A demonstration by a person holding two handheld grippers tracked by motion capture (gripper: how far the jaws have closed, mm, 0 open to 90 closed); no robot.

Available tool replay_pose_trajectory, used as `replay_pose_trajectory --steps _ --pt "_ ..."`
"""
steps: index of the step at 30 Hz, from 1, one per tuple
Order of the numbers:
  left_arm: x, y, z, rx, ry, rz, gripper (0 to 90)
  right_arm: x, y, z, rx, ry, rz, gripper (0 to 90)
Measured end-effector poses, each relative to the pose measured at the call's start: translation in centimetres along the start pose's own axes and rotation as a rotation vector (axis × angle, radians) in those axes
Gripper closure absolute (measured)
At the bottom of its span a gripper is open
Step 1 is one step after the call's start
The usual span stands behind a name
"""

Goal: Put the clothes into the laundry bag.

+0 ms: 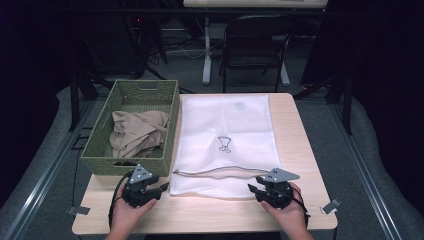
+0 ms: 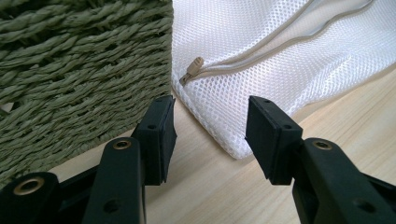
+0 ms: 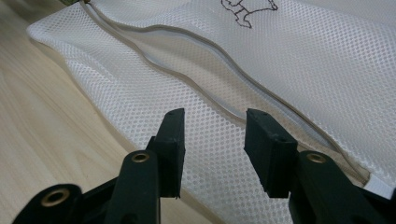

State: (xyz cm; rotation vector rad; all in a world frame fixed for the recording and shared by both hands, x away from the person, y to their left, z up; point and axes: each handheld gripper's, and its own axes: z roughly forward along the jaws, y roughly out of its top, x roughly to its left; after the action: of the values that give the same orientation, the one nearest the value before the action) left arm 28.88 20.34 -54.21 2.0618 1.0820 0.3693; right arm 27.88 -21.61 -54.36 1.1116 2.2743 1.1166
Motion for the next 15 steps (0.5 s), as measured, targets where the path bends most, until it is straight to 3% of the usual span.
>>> replay_pose_trajectory --steps 7,15 --pt "0.3 0.2 -0.7 -0.01 -0.006 -0.016 52.1 -0.3 0.0 0.0 -0.003 0.006 -0.001 58.0" --pt "0.5 0.4 -2.0 -0.039 0.025 -0.022 52.1 -0.2 0.1 -0.3 -0.023 0.004 0.006 57.6"
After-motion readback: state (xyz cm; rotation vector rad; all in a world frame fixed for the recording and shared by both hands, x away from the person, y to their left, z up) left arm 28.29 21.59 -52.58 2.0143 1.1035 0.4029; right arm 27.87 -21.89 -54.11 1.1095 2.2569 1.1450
